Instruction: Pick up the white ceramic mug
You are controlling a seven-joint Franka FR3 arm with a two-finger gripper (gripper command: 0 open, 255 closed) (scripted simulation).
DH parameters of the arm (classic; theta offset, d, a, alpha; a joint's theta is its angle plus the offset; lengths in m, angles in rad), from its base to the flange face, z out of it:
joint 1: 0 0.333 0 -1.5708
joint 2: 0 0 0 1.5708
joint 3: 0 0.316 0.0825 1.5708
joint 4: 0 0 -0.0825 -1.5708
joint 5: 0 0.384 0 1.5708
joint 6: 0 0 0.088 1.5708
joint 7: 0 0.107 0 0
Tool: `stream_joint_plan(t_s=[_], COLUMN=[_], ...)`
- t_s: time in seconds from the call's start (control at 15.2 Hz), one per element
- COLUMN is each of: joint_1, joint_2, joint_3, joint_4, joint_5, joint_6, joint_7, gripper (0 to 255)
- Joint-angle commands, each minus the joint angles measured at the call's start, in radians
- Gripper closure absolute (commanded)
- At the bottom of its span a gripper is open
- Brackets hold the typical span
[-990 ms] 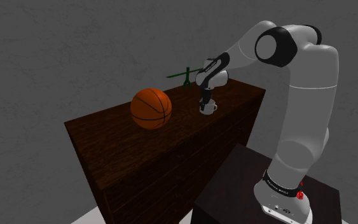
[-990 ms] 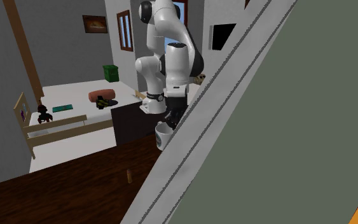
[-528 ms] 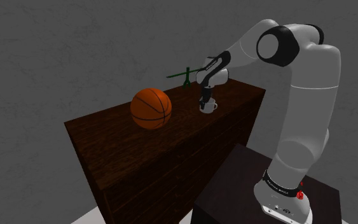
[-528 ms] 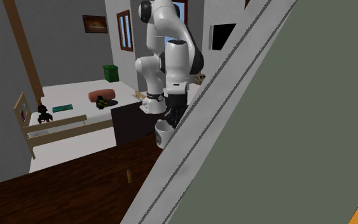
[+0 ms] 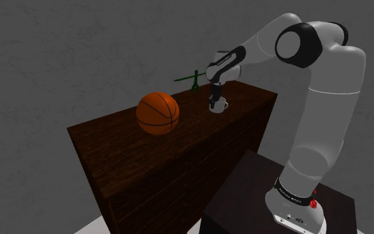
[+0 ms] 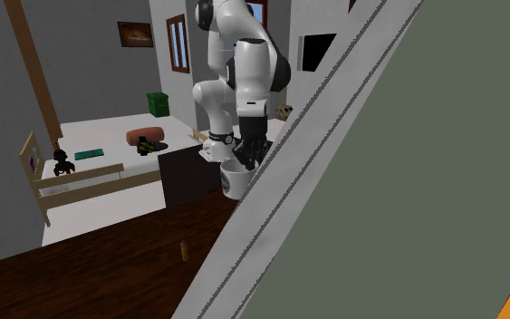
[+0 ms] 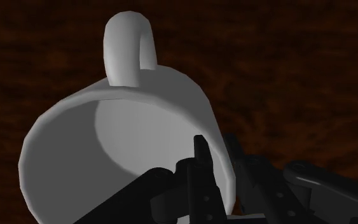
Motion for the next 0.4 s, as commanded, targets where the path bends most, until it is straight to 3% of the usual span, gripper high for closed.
stream_joint_plan(t_s=[0.0,0.33], joint_1=[0.001,0.003], joint_2=[-0.016,-0.038], joint_3=[-0.002,-0.004], joint_4=[0.009,0.027], joint_5=[-0.007,-0.017], joint_6=[-0.024,-0.063], joint_7=[0.004,0.01], gripper=[255,255])
